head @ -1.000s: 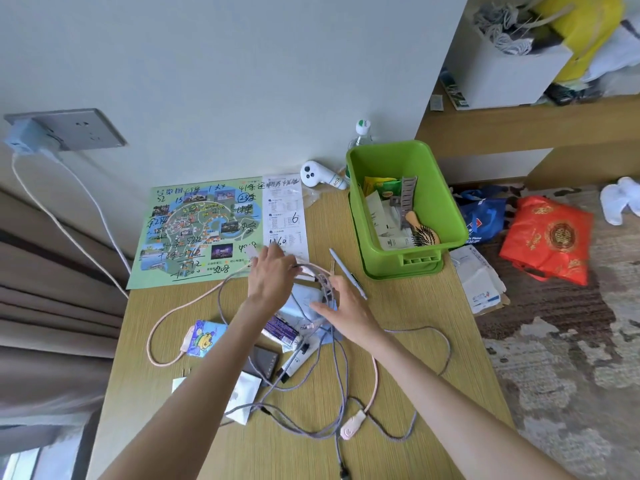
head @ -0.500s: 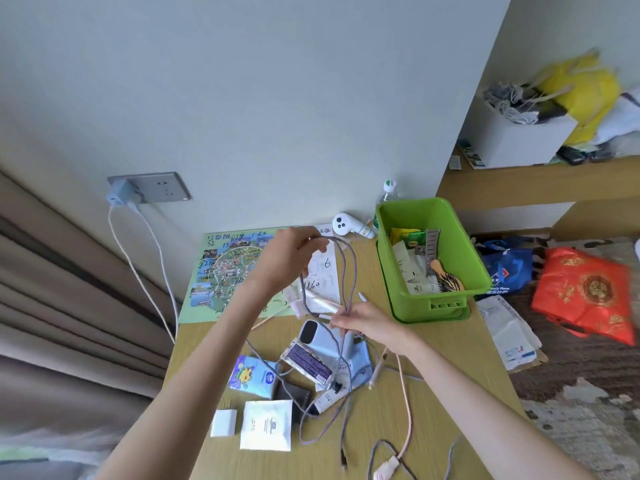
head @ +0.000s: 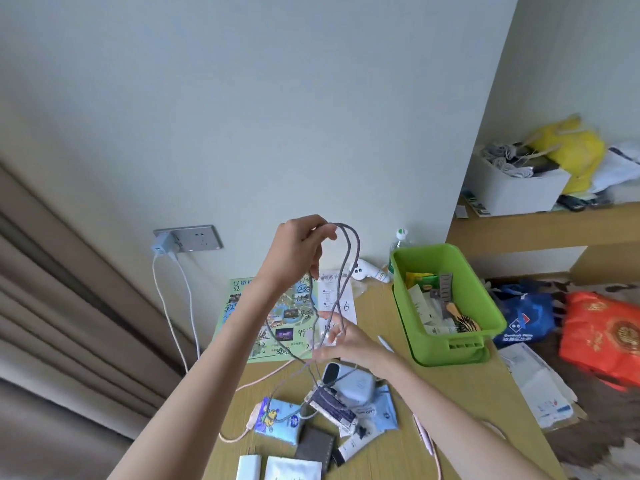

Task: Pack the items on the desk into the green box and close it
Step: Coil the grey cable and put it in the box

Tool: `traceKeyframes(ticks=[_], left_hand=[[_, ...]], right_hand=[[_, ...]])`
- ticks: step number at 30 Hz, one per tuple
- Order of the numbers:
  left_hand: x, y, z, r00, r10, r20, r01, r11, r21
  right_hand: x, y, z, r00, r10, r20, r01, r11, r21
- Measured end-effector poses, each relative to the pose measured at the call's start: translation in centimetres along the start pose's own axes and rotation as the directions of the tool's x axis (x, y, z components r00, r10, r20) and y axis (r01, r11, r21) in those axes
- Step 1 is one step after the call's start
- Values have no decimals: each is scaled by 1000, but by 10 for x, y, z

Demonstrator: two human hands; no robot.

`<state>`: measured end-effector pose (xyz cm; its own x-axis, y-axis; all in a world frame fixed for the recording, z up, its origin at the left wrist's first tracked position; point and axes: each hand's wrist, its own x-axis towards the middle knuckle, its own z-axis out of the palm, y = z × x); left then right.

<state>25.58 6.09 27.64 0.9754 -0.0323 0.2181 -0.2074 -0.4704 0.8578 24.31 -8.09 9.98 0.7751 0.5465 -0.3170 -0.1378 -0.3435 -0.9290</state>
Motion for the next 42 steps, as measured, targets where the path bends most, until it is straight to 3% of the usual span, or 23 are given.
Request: traceKeyframes(ticks=[9, 14, 17, 21, 25, 27, 33, 38, 40, 42], left_hand=[[-10, -2, -41, 991, 13, -136, -19, 999, -48], [-11, -31, -65, 965, -99, -242, 80, 993, -88], [-17, -49, -64, 969, -209, -134, 184, 966, -180], [-32, -64, -44, 966, -239, 96, 256, 935, -245], [-45, -68, -13, 883, -268, 384, 333, 936, -113], [-48, -69, 0, 837, -288, 464, 355, 933, -60], [-57, -72, 22, 810, -264, 523, 333, 942, -41], [-56, -72, 32, 734, -333, 592, 383, 923, 45], [-57, -75, 31, 707, -350, 614, 395, 916, 67], [-57, -78, 26, 724, -327, 607, 399, 917, 18]], right_hand=[[1, -45, 4, 998, -59, -26, 56, 994, -89], [-1, -71, -29, 988, -106, -112, 131, 960, 249], [0, -97, -43, 983, -85, -162, 151, 874, 461], [3, -127, -51, 969, -109, -223, 221, 790, 571], [7, -145, -47, 955, -124, -268, 276, 701, 658], [8, -149, -46, 949, -118, -294, 295, 665, 686], [12, -139, -57, 936, -25, -352, 311, 532, 788], [21, -116, -70, 932, 120, -342, 270, 399, 876], [20, -102, -76, 928, 166, -334, 232, 445, 865], [13, -84, -82, 952, 150, -265, 143, 546, 825]])
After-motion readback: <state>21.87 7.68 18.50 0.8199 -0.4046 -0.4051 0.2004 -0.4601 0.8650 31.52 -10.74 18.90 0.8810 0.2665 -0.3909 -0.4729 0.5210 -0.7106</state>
